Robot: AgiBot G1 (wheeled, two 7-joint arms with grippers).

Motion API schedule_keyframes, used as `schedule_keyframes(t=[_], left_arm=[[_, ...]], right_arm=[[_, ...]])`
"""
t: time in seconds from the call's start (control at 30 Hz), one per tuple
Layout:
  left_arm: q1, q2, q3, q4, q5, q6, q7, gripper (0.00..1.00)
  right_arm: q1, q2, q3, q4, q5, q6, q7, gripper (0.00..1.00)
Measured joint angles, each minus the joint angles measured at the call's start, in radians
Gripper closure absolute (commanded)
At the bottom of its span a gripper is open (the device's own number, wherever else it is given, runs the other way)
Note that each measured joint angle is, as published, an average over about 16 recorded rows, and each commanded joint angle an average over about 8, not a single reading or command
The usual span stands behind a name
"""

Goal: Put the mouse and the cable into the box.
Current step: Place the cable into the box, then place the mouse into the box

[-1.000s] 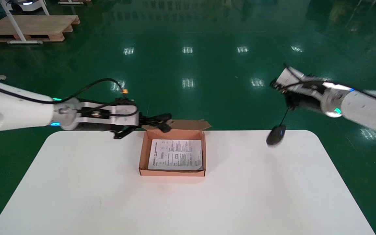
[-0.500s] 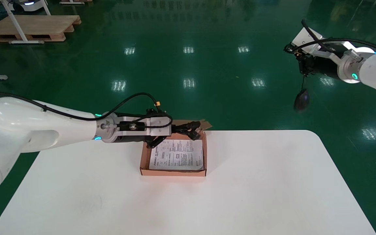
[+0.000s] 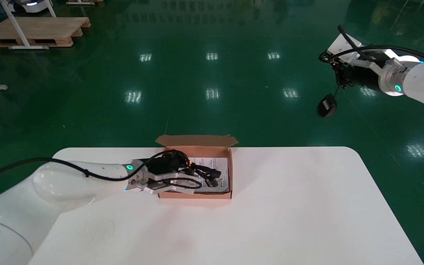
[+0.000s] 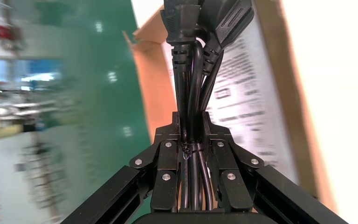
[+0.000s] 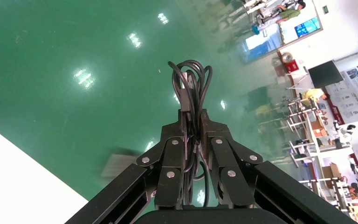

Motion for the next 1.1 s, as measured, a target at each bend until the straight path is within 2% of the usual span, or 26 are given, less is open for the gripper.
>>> schedule_keyframes(t=[0.1,0.13,0.37,0.4,0.87,1.1], left_arm=[[0.030,0.003,0.037,-0.027,-0.019,-0.060,0.004,1.00],[0.037,0.003,0.049,-0.033,-0.026,-0.076,0.001,0.95],[0.050,0.004,0.115,-0.036,-0.069,-0.129,-0.026,0.08],[0.050,0.004,0.121,-0.034,-0.073,-0.132,-0.029,0.00],[0.051,-0.008,0.133,-0.042,-0.085,-0.136,-0.041,0.00],[0.014,-0.043,0.111,-0.015,-0.109,-0.173,-0.119,0.00]], right_arm=[[0.000,0.000,0.000,0.000,0.000,0.000,0.000,1.00],[0.000,0.000,0.000,0.000,0.000,0.000,0.000,1.00],[0.000,0.000,0.000,-0.001,0.001,0.000,-0.001,1.00],[0.000,0.000,0.000,-0.001,0.001,0.000,-0.001,1.00],[-0.003,0.001,0.000,0.005,0.002,-0.007,-0.006,1.00],[-0.023,0.005,-0.002,0.045,0.010,-0.042,-0.026,1.00]])
